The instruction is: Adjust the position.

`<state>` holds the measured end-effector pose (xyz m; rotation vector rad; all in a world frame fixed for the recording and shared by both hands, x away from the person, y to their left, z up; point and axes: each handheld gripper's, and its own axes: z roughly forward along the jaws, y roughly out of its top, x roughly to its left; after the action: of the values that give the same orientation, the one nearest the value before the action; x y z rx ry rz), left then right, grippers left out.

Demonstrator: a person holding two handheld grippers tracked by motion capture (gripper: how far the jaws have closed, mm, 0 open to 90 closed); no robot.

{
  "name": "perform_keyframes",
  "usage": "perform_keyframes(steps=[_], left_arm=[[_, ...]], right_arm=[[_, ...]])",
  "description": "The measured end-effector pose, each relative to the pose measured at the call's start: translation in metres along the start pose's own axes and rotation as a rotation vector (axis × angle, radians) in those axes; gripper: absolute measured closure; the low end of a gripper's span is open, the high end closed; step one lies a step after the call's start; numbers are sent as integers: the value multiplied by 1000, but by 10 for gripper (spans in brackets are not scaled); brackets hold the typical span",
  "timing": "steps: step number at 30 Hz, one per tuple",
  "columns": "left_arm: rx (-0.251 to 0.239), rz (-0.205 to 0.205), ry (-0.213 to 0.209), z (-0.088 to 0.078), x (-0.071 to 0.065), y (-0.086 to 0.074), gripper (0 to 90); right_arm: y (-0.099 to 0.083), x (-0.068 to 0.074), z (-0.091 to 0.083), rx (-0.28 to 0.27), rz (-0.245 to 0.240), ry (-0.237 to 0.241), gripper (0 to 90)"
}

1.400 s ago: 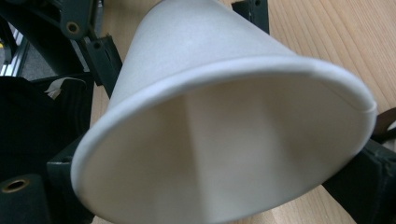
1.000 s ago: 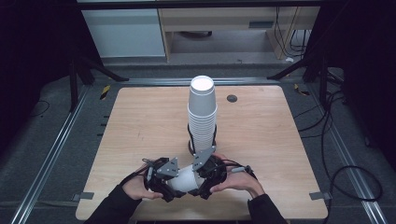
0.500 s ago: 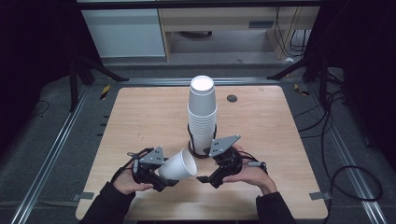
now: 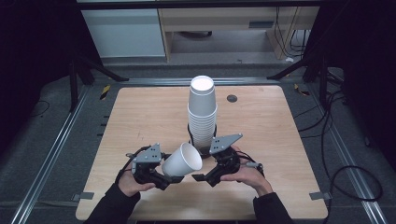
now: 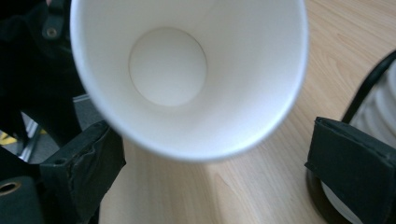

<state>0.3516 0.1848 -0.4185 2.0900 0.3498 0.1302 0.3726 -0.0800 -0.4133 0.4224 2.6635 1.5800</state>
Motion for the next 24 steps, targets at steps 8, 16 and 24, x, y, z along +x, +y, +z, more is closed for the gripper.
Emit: perform_keyframes(steps=[8,16,24], left_arm=[[20,18,-14,10,-7,1,218],[44,39,-21,16,-12,2,219],[69,51,-24,19,-13,1,218]], right_arm=[[2,4,3,-29,11,45,44],[2,6,11,-26,16,74,43],[0,5,15,-19,17,92,64]])
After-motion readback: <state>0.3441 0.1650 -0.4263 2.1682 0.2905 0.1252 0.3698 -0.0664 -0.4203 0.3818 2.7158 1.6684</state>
